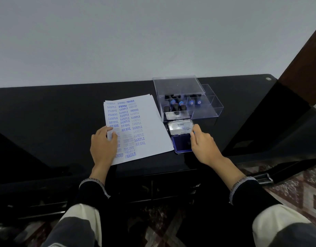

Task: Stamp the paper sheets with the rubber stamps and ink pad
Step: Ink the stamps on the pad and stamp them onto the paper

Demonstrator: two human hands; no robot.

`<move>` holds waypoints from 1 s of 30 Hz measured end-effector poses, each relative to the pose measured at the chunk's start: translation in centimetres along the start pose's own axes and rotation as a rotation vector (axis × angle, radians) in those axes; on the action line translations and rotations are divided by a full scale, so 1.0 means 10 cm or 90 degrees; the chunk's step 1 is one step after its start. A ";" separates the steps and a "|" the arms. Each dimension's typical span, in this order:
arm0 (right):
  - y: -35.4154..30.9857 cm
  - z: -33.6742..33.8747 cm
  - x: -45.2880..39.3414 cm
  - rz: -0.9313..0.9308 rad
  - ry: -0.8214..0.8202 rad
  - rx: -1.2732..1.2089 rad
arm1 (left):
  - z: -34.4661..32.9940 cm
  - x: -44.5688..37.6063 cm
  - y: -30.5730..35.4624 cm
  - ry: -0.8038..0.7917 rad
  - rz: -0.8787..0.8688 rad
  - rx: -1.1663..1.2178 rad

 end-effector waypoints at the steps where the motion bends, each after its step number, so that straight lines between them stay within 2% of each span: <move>1: 0.00 0.00 -0.01 -0.002 0.002 0.003 | 0.01 0.00 0.00 0.006 0.003 0.019; 8: -0.04 -0.08 0.15 -0.010 0.049 0.073 | 0.04 0.01 -0.04 0.028 0.020 0.137; 11: -0.05 -0.07 0.16 -0.017 0.062 0.047 | 0.03 -0.01 -0.07 0.028 0.026 0.164; 15: -0.08 0.00 0.08 -0.040 0.037 0.031 | 0.04 -0.03 -0.04 0.028 0.040 0.169; 19: -0.18 0.05 0.01 -0.055 0.080 -0.009 | 0.05 -0.04 -0.03 0.027 0.048 0.173; 30: -0.14 -0.14 0.00 -0.043 0.076 0.063 | 0.06 -0.02 -0.03 0.030 0.030 0.175</move>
Point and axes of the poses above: each hand's wrist, its own x-axis away from the middle knuckle, its own z-axis out of the back of the hand, y = z × x, the point moved 3 cm from there along -x, towards the middle knuckle, and after that the axes turned 2 degrees about -z, right-handed, at the moved point
